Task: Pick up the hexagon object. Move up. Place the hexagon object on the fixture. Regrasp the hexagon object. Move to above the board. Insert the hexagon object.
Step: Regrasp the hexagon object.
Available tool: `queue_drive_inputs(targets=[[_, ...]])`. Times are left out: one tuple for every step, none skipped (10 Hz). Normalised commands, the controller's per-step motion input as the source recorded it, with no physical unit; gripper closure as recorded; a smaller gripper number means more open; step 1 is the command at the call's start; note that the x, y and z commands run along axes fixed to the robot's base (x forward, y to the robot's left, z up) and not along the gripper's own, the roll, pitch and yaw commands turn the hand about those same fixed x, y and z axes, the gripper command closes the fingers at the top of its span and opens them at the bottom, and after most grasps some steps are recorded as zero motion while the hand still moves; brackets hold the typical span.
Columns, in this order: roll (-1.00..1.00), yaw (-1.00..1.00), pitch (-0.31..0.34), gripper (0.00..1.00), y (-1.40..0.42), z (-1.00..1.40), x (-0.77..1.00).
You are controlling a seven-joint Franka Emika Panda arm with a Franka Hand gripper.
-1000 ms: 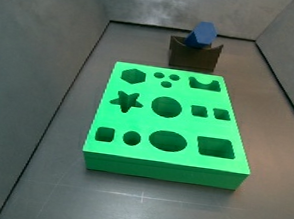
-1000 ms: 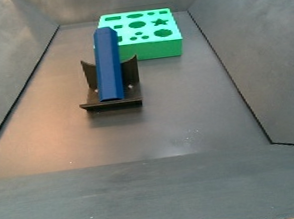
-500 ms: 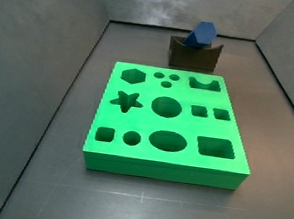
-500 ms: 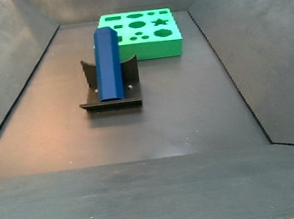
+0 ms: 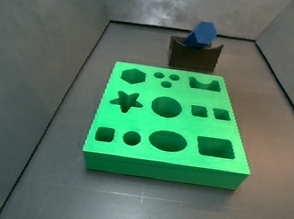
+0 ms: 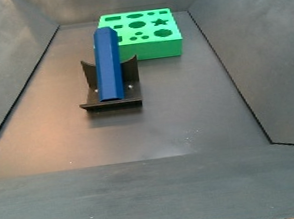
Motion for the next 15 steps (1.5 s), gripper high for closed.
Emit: queue_drive_inputs(targets=[[1.0,0.09,0.151,0.0,-0.05,-0.01,0.12],[1.0,0.12,0.182,0.0,-0.05,-0.02,0.13],[1.0,0.14,0.198,0.0,-0.05,-0.02,0.14],[0.97,0.2,0.227,0.0,-0.06,-0.02,0.16],[0.75,0.22,0.199,0.0,-0.06,-0.02,0.18],[0.58,0.24,0.171,0.0,-0.06,-0.02,0.21],[0.41,0.25,0.142,0.0,-0.06,-0.02,0.23],[0.29,0.25,0.114,0.0,-0.05,-0.01,0.25],[0.22,0.24,0.078,0.0,-0.05,-0.01,0.25],[0.19,0.23,0.041,0.0,-0.06,-0.02,0.24],[0.19,0.21,0.028,0.0,-0.06,-0.02,0.23],[0.18,0.19,0.018,0.0,-0.06,-0.02,0.22],[0.18,0.16,0.012,0.0,-0.06,-0.02,0.22],[0.18,0.14,0.014,0.0,-0.05,-0.02,0.22],[0.17,0.13,0.017,0.0,-0.05,-0.02,0.22]])
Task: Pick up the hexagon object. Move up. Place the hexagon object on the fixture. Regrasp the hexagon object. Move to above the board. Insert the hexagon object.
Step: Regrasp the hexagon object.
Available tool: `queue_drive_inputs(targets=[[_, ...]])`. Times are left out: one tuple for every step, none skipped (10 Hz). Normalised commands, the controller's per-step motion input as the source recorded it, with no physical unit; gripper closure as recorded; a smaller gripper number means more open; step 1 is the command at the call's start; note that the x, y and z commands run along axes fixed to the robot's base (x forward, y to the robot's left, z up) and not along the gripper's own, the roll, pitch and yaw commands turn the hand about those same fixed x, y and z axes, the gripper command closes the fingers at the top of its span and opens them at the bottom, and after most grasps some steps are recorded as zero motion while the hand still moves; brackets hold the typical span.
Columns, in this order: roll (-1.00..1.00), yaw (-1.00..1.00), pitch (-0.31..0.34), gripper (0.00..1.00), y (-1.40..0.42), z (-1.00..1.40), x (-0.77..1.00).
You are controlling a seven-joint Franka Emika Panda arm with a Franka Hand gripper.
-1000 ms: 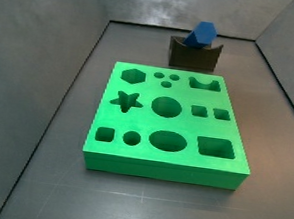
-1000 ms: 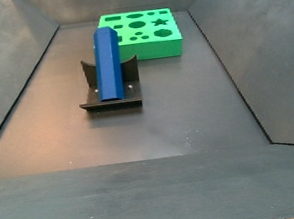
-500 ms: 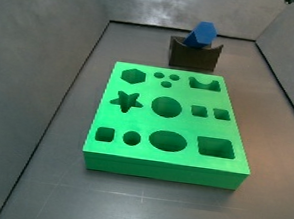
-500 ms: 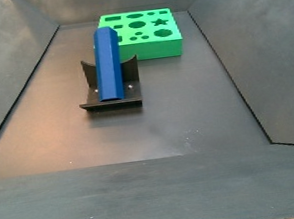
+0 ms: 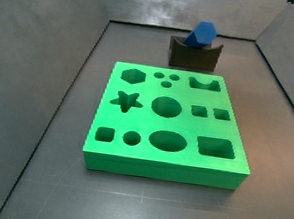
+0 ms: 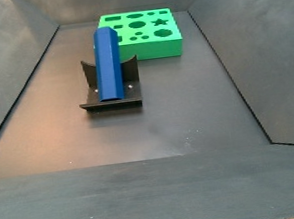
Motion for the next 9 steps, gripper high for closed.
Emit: queue_drive_inputs(targets=[[0.17,0.11,0.02,0.0,-0.05,-0.02,0.21],[0.16,0.1,0.027,0.0,-0.05,-0.03,0.21],[0.16,0.1,0.033,0.0,-0.05,-0.03,0.2],[0.15,0.1,0.039,0.0,-0.05,-0.03,0.2],[0.15,0.1,0.044,0.0,-0.05,-0.03,0.2],[0.14,0.1,0.049,0.0,-0.05,-0.03,0.19],[0.14,0.1,0.051,0.0,-0.05,-0.03,0.19],[0.14,0.1,0.052,0.0,-0.05,-0.03,0.19],[0.14,0.1,0.053,0.0,-0.05,-0.03,0.19]])
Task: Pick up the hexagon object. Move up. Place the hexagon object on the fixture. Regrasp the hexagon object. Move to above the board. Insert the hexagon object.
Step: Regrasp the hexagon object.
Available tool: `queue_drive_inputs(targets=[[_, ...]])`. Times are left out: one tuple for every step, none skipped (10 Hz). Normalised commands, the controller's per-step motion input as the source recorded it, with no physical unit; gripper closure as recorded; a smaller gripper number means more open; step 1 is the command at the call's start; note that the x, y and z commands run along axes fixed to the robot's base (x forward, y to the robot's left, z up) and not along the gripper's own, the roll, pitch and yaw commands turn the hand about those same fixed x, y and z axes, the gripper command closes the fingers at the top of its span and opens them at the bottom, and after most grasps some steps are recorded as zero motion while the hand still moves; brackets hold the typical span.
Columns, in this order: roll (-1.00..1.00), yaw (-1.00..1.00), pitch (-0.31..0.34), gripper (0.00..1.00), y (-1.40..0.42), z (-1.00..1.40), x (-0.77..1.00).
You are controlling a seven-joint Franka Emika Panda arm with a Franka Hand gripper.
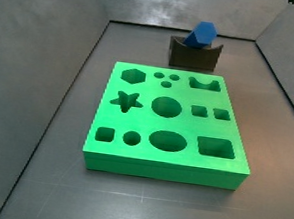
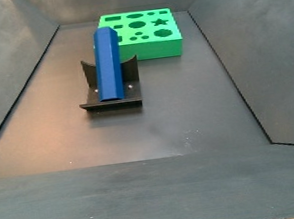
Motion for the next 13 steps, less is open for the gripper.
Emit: queue_drive_inputs(targets=[[0.14,0.1,0.055,0.0,-0.05,-0.03,0.19],[0.14,0.1,0.056,0.0,-0.05,-0.03,0.19],[0.14,0.11,0.057,0.0,-0.05,-0.03,0.19],[0.14,0.11,0.058,0.0,-0.05,-0.03,0.18],[0.14,0.11,0.059,0.0,-0.05,-0.02,0.18],[0.14,0.11,0.06,0.0,-0.05,-0.02,0.18],[0.13,0.11,0.06,0.0,-0.05,-0.02,0.18],[0.13,0.11,0.061,0.0,-0.05,-0.02,0.18],[0.13,0.11,0.061,0.0,-0.05,-0.02,0.18],[0.13,0.11,0.061,0.0,-0.05,-0.02,0.18],[0.13,0.11,0.062,0.0,-0.05,-0.02,0.18],[0.13,0.11,0.062,0.0,-0.05,-0.02,0.18],[0.12,0.21,0.153,0.0,0.04,-1.0,0.07]])
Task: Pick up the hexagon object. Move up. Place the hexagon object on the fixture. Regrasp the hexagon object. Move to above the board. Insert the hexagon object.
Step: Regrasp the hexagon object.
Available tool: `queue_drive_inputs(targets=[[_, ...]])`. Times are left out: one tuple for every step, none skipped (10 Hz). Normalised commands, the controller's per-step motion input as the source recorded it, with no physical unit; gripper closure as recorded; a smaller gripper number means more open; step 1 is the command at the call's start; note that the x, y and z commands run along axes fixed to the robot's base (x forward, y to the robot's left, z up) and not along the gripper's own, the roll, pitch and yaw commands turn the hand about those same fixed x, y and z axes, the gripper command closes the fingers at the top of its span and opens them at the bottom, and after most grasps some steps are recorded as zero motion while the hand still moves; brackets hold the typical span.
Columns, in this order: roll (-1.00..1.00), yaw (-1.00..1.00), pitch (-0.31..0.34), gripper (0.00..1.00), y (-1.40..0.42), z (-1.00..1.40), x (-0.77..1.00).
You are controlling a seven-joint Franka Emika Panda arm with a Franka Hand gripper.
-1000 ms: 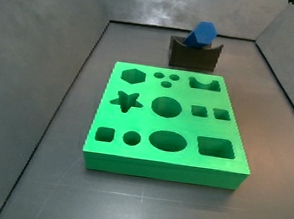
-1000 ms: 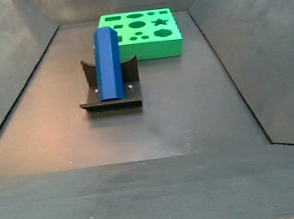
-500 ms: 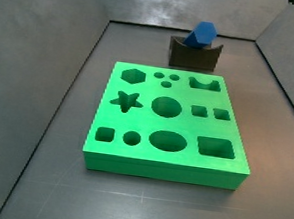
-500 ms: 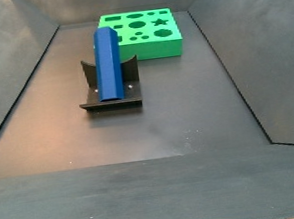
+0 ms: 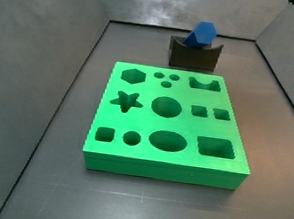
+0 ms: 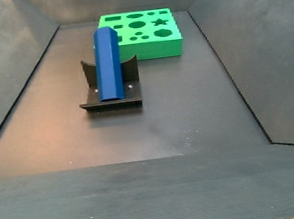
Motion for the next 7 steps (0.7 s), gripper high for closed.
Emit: queue_drive_inputs(targets=[[0.12,0.21,0.149,0.0,0.04,-1.0,0.07],[0.13,0.23,0.112,0.0,0.04,-1.0,0.08],[0.13,0.22,0.072,0.0,0.03,-1.0,0.09],[0.13,0.2,0.021,0.0,0.02,-1.0,0.1],[0.12,0.19,0.005,0.0,0.02,-1.0,0.11],[0.11,0.16,-0.024,0.0,0.01,-1.0,0.12],[0.11,0.13,-0.049,0.0,0.0,-1.0,0.14]])
